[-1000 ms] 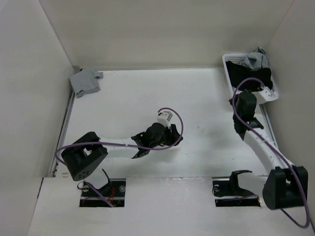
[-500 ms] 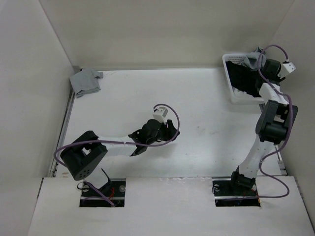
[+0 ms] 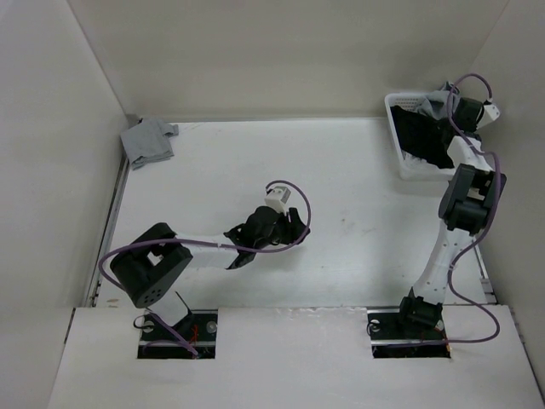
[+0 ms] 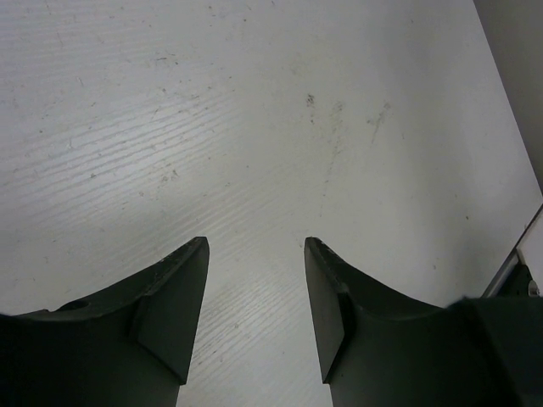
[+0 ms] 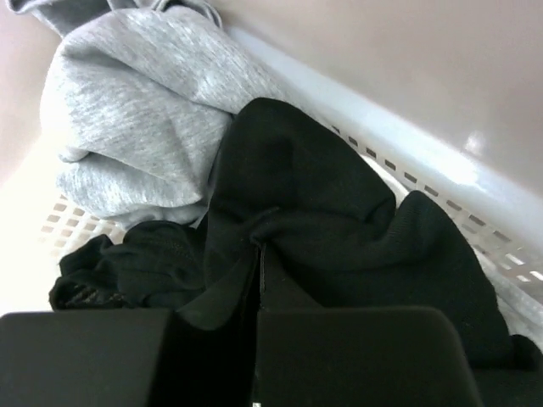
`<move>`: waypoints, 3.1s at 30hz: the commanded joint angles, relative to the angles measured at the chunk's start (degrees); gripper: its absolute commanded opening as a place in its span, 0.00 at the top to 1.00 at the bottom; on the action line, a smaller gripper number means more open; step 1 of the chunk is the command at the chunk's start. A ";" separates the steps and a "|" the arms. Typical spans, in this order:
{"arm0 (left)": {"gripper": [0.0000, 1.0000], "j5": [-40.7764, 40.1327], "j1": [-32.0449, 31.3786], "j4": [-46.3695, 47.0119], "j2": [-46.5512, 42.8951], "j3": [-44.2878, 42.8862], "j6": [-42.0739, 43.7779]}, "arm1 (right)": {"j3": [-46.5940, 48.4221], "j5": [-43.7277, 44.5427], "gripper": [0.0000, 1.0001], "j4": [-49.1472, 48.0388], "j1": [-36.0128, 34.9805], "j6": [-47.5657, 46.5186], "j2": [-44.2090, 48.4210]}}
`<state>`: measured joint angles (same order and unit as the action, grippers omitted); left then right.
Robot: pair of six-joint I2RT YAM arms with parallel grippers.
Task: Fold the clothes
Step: Grab the tank top from the pile, then move the tank top to the center of the board, then flatten the tank top out
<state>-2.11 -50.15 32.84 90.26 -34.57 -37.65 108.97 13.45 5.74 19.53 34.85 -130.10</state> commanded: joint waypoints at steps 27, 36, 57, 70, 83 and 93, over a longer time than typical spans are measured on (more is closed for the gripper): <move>0.53 -3.08 17.75 -1.55 -19.32 6.97 -9.81 | -33.63 -5.37 0.99 -20.68 -53.57 -6.73 78.60; 0.53 -1.76 24.79 -5.59 -23.81 8.91 -10.60 | -55.18 -14.48 0.97 -33.41 -50.96 5.13 62.46; 0.53 -1.49 27.17 -14.20 -36.20 5.91 -12.36 | -46.20 -3.45 0.97 -7.94 -65.61 -0.32 69.01; 0.49 0.17 22.61 -20.45 -25.68 12.07 -6.83 | -75.64 1.21 0.46 -4.78 -64.86 10.69 73.76; 0.43 4.12 11.70 -7.89 -7.56 3.37 -6.12 | -85.49 2.80 0.54 3.12 -64.47 22.17 74.37; 0.49 7.12 11.61 0.20 1.94 -0.59 -10.07 | -91.74 3.86 0.48 5.34 -76.00 36.87 76.14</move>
<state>3.11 -38.33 26.74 90.67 -32.56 -45.89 18.85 16.88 12.95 -54.57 65.43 -51.75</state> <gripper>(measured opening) 0.531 0.529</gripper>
